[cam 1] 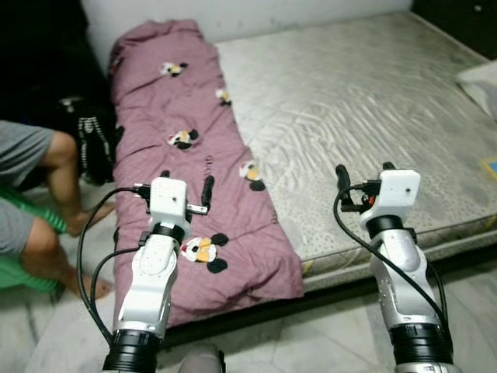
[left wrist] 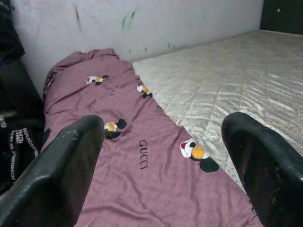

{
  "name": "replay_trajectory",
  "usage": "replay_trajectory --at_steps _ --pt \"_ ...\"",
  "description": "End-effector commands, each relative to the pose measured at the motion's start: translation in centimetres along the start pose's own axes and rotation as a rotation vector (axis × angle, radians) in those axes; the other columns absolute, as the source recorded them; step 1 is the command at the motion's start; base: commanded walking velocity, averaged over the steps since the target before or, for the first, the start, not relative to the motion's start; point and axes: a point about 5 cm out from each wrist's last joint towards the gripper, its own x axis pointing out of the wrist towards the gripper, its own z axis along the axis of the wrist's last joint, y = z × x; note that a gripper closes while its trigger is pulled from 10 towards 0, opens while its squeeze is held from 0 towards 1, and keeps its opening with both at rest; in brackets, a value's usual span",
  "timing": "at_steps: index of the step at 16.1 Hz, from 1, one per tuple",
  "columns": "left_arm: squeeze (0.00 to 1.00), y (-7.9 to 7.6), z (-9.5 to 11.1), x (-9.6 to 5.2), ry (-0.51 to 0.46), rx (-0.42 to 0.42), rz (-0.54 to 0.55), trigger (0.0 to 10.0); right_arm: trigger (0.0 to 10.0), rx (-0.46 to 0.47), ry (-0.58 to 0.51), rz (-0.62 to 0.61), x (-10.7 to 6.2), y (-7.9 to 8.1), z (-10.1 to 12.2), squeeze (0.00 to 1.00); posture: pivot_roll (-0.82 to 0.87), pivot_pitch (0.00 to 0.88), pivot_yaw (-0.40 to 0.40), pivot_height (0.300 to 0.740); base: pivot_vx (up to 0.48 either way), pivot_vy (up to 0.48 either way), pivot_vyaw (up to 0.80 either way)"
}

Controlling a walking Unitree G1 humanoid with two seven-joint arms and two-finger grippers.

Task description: Clean up the room

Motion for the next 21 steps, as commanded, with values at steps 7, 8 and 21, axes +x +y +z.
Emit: replay_trajectory --at_steps 7,8,21 --pt "0.00 -1.3 -0.7 -0.4 0.029 -0.008 -0.050 10.0 10.0 -0.018 0.038 -0.015 -1.5 0.2 -1.3 0.00 -0.11 0.000 0.090 0.740 0.000 0.000 0.00" --pt "0.00 -1.5 -0.5 -0.3 0.026 -0.006 -0.061 10.0 10.0 -0.027 0.042 -0.035 -1.5 0.0 -1.4 0.00 -0.10 0.000 0.082 0.740 0.000 0.000 0.00" --pt "0.00 -1.9 -0.4 -0.6 0.017 -0.026 -0.033 10.0 10.0 -0.019 0.068 0.001 -1.5 0.1 -1.7 0.00 -0.10 0.000 0.061 0.740 0.000 0.000 -0.55"
